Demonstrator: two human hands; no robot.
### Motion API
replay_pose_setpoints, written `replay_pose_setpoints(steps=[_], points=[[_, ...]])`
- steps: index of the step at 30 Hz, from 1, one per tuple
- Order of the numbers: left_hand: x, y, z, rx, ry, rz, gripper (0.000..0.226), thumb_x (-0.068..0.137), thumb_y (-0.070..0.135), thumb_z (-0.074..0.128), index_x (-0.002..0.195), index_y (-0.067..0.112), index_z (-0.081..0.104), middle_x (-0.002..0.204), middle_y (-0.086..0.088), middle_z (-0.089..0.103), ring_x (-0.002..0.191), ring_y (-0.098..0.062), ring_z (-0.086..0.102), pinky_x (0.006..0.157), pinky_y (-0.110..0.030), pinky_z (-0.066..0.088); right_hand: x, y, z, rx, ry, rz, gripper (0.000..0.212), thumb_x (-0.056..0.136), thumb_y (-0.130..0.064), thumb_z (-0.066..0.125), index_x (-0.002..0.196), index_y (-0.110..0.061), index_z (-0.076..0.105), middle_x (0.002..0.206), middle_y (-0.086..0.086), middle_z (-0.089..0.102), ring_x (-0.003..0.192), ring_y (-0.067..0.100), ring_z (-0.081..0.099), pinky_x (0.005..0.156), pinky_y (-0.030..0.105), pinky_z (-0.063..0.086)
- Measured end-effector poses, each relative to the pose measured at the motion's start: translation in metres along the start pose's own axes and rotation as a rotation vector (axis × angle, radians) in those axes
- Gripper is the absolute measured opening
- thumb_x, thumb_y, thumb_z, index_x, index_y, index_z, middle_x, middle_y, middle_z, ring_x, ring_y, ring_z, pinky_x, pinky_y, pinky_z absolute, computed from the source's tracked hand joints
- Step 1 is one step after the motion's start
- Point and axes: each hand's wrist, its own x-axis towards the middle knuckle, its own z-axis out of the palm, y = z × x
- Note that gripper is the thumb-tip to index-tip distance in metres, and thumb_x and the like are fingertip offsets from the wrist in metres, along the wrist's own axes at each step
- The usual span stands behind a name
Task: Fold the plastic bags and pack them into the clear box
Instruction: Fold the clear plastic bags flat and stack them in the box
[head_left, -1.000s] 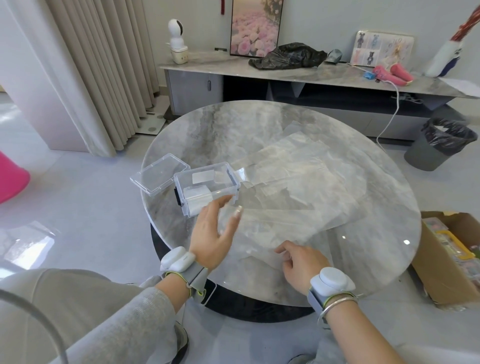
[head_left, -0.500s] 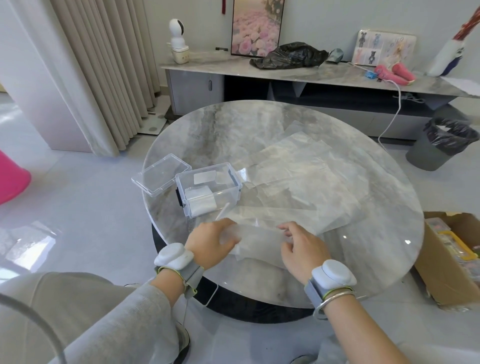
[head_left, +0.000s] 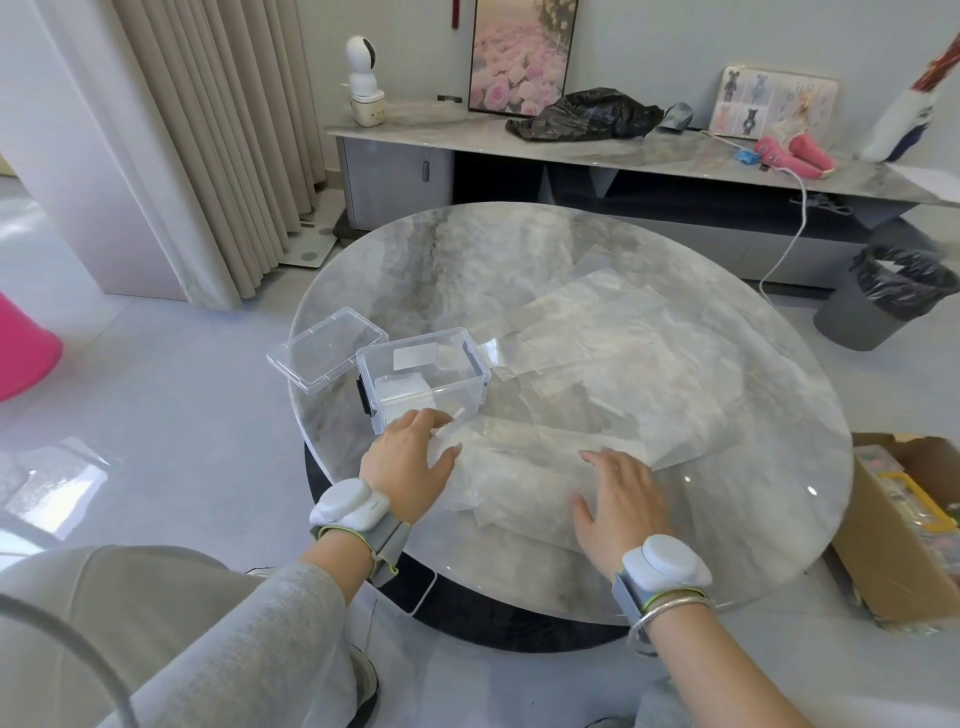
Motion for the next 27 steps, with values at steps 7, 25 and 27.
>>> replay_pose_setpoints(steps=[7, 25, 27], points=[[0.029, 0.018, -0.024, 0.098, 0.248, 0.157, 0.027, 0.085, 0.017, 0.064, 0.111, 0.021, 0.064, 0.108, 0.004, 0.064, 0.103, -0.024, 0.055, 0.083, -0.032, 0.037, -0.010, -0.002, 0.038, -0.179, -0.310, -0.040, 0.069, 0.095, -0.061, 0.014, 0.154, -0.027, -0.002, 0.160, 0.004, -0.013, 0.148, 0.023, -0.011, 0.120, 0.040, 0.002], [0.020, -0.005, -0.016, 0.283, -0.026, 0.058, 0.035, 0.094, 0.022, 0.051, 0.128, 0.026, 0.055, 0.122, 0.010, 0.064, 0.120, -0.016, 0.053, 0.117, -0.030, 0.013, 0.003, 0.039, 0.039, -0.291, -0.276, 0.300, 0.071, 0.098, -0.054, 0.018, 0.153, -0.015, -0.002, 0.161, 0.006, -0.001, 0.147, 0.028, -0.005, 0.119, 0.046, 0.003], [0.010, -0.001, -0.017, 0.293, -0.055, 0.098, 0.035, 0.094, 0.023, 0.049, 0.129, 0.028, 0.054, 0.122, 0.012, 0.064, 0.120, -0.013, 0.053, 0.117, -0.029, 0.014, 0.002, 0.034, 0.039, -0.309, -0.257, 0.314, 0.072, 0.098, -0.053, 0.018, 0.153, -0.011, 0.000, 0.161, 0.008, 0.001, 0.147, 0.029, -0.008, 0.119, 0.045, 0.004]])
